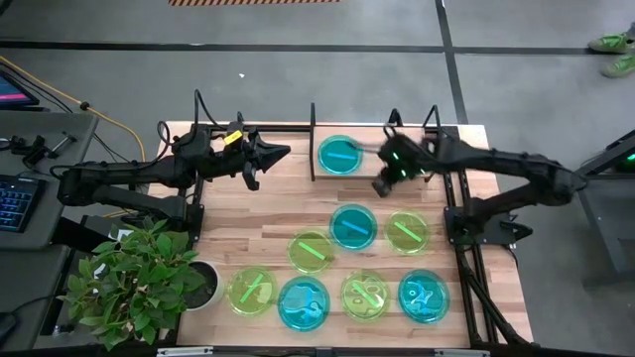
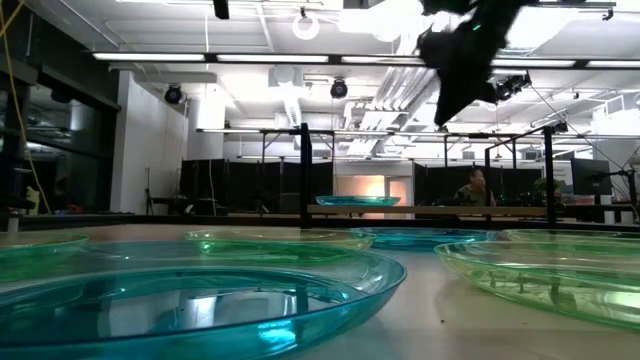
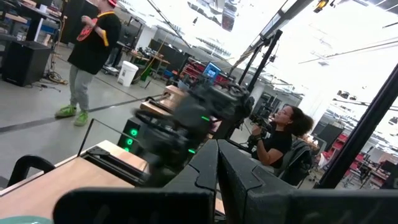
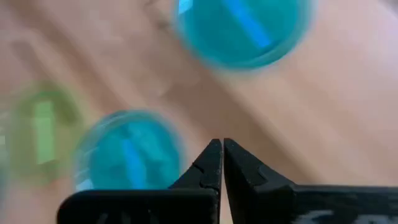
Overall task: Place and stack plates onto a shelf
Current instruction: Put the top right green plate on the shelf
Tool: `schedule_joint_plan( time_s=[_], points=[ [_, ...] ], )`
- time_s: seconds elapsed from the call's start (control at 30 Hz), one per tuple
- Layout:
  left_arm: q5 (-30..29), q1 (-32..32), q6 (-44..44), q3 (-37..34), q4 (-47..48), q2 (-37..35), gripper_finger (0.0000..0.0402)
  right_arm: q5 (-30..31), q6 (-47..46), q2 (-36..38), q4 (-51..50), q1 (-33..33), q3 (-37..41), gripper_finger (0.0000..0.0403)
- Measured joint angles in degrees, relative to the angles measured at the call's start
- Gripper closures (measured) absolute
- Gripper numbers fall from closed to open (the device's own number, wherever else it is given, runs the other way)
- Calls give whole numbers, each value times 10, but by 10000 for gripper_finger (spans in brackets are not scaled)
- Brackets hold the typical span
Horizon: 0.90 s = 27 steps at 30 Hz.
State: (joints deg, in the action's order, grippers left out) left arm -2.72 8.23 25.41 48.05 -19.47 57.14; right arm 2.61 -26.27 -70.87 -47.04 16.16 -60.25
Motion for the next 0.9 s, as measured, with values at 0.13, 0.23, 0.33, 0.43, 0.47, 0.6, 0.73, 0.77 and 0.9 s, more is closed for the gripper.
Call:
schedule_joint_plan(
  time_s=[0.13, 0.23, 0.33, 0.43, 0.47, 0.6, 0.73, 0.77, 0.9],
  points=[
    [-6, 0, 0, 0, 0, 0, 402, -52, -123, 86, 79, -74, 91, 403],
    [-10, 0, 0, 0, 0, 0, 402, -77, -189, 133, 163, -119, 153, 403],
    [-11, 0, 0, 0, -1, 0, 402, -78, -249, 162, 247, -150, 204, 403],
    [-12, 0, 0, 0, -1, 0, 401, -74, -286, 170, 306, -167, 238, 403],
    [-12, 0, 0, 0, -1, 0, 401, -74, -290, 170, 318, -168, 244, 403],
    [-12, 0, 0, 0, -1, 0, 401, -77, -305, 164, 327, -167, 249, 403],
    [-12, 0, 0, 0, 1, 0, 402, -94, -306, 164, 351, -167, 248, 403],
    [-12, 0, 0, 0, 1, 0, 402, -98, -307, 164, 356, -167, 248, 402],
    [-12, 0, 0, 0, 1, 0, 401, -101, -304, 161, 353, -172, 247, 392]
  ],
)
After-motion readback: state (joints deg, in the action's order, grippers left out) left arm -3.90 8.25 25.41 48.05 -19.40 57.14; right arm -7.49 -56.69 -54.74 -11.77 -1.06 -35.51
